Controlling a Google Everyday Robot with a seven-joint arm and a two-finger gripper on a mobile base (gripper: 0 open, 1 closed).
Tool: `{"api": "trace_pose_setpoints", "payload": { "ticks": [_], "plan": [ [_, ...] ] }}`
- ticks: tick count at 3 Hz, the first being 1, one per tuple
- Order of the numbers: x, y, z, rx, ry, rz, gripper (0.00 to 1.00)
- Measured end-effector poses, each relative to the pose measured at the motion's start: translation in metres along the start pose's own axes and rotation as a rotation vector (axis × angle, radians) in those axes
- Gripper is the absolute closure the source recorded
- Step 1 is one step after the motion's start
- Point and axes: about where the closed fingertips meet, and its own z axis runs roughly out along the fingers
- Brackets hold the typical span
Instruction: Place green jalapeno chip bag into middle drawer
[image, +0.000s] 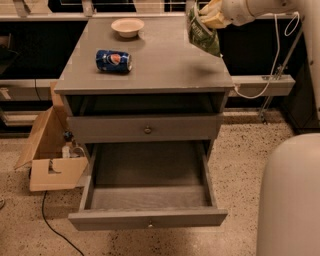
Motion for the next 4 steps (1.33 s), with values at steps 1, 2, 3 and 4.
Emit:
{"api": "trace_pose_setpoints", "payload": {
  "ticks": [1,2,3,4],
  "plan": [
    [-0.033,0.019,-0.032,-0.029,-0.093,-0.010,1.00],
    [-0.083,0.062,-0.061,-0.086,-0.217,-0.037,1.00],
    [-0.084,0.062,-0.061,-0.086,-0.217,-0.037,1.00],
    [-0.090,0.077,-0.059,-0.102,-0.247,-0.003,1.00]
  ]
}}
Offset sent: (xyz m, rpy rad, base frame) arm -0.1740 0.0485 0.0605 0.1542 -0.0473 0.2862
